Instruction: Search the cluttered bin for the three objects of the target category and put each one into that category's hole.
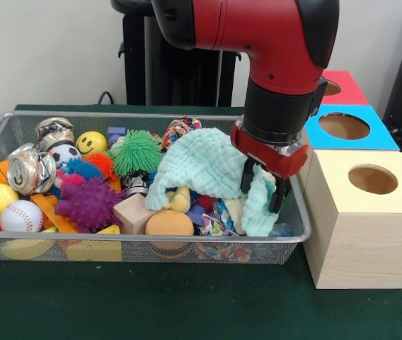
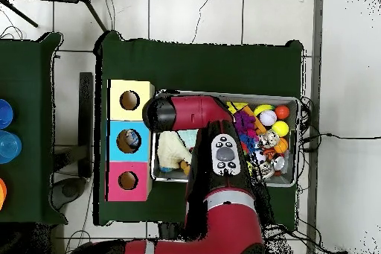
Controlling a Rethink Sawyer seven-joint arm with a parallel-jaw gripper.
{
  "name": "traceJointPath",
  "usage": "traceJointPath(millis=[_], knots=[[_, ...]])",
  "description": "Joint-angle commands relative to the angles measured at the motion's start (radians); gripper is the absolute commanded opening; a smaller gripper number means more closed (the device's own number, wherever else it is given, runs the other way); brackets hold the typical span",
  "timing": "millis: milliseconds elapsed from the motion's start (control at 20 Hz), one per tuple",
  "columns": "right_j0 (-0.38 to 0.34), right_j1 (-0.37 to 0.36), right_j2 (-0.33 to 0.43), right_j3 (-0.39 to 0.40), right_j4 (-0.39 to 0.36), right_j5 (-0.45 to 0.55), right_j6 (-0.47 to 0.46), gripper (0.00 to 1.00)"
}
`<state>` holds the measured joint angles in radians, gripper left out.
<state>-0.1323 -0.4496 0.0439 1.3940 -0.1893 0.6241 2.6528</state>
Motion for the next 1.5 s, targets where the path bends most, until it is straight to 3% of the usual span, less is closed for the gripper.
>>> traceJointPath(millis=[50, 400, 450, 1500], knots=[[-0.009, 0.042, 0.104, -0.017, 0.016, -0.039, -0.034, 1.0], [-0.003, 0.043, 0.094, -0.012, 0.003, -0.032, -0.041, 1.0], [-0.011, 0.04, 0.105, -0.009, -0.009, -0.015, -0.079, 1.0], [0.0, 0.057, 0.091, -0.018, -0.02, -0.031, -0.067, 1.0]])
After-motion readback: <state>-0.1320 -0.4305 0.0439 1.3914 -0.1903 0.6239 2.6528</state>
